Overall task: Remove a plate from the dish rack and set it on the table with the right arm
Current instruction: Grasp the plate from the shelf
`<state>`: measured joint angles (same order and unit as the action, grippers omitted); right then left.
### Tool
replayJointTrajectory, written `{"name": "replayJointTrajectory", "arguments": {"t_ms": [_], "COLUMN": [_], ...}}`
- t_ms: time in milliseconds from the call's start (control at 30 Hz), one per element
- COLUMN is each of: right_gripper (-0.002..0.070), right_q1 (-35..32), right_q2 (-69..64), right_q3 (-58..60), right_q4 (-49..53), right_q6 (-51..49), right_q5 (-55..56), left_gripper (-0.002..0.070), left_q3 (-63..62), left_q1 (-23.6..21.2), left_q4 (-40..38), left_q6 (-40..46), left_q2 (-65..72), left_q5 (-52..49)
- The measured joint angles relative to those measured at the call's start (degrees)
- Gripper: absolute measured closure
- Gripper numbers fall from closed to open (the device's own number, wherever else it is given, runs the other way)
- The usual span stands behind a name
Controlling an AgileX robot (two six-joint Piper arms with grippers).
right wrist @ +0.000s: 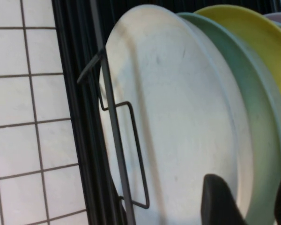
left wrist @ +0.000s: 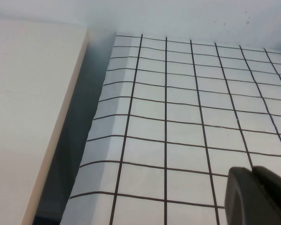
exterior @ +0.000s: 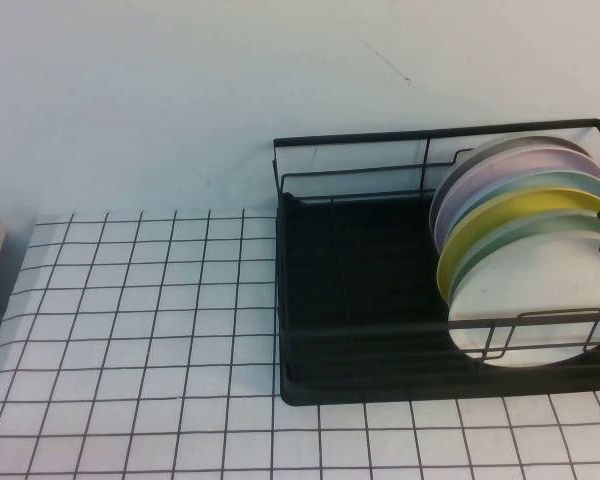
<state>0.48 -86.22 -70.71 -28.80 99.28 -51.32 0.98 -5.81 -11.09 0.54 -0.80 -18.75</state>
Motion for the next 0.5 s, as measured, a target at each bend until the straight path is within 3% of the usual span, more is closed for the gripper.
{"name": "replayJointTrajectory", "arguments": {"t_ms": [500], "right_gripper": [0.0414], "right_q1": [0.0], "right_q2": [-4.6], "right_q3": [-0.1], "right_q4": [0.2], "right_q6": [1.6], "right_q5": [3.5], "left_gripper": [0.0678], "left_q3": [0.0], "left_q1": [0.0], "left_q4": [0.0], "left_q6": [0.0], "left_q2": [0.0], "left_q5": [0.0]}}
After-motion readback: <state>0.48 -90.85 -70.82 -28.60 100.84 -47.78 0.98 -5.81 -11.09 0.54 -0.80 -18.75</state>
